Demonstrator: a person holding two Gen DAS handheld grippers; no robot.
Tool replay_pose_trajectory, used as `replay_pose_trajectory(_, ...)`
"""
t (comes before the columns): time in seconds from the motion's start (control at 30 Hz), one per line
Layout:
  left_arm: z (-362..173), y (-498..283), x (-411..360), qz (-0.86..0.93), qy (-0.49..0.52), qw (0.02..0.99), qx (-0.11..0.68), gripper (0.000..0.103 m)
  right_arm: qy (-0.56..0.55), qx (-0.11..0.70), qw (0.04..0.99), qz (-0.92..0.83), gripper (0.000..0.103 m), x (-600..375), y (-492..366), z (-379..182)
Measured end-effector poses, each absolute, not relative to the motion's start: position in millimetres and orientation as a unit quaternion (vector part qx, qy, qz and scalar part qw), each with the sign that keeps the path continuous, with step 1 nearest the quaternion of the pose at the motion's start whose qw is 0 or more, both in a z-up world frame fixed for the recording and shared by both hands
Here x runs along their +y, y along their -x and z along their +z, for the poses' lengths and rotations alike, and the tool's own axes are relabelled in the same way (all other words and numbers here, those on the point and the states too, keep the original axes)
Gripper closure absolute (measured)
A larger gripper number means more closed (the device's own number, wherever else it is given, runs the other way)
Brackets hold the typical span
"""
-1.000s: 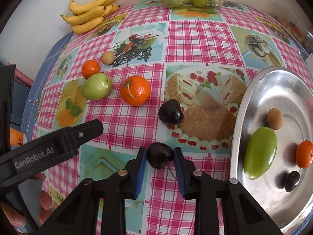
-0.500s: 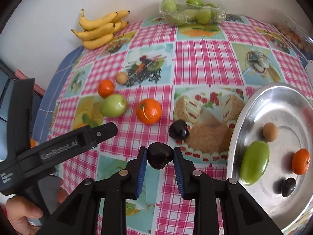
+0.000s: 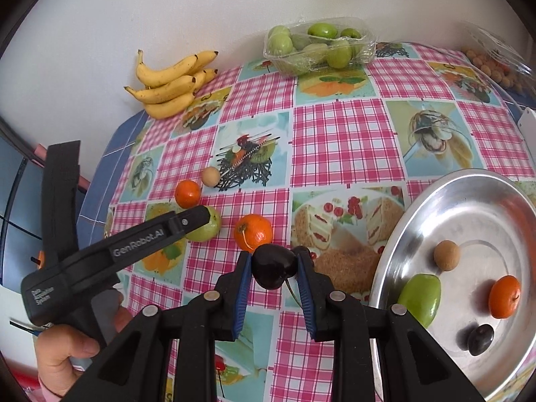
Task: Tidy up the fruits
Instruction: 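Grasp the dark plum with the right tool while the left tool grasps the green mango, then carry the green mango with the left tool while the right tool carries the plum over the bowl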
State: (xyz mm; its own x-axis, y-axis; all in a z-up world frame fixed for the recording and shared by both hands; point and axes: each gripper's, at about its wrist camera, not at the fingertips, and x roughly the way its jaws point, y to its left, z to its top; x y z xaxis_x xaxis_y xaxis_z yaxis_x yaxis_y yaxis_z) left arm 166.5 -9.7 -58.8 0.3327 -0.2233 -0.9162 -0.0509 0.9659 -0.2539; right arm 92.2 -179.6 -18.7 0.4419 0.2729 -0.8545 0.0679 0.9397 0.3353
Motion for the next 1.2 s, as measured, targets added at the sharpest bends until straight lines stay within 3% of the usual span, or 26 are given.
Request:
replay_pose_trajectory(0.7,-76.0,-180.4,-13.5,-0.038,0.087,0.802,0.589,0.047,-0.192,0.529,0.825,0.055,0.074,-194.1,-93.7,-28.3)
replay_pose_trajectory(1.2,-32.3,-160.3,-28.0,-0.071,0.096,0.813,0.57,0.047,-0.22,0.512,0.83,0.031,0.074,-218.8,-85.6,-15.4)
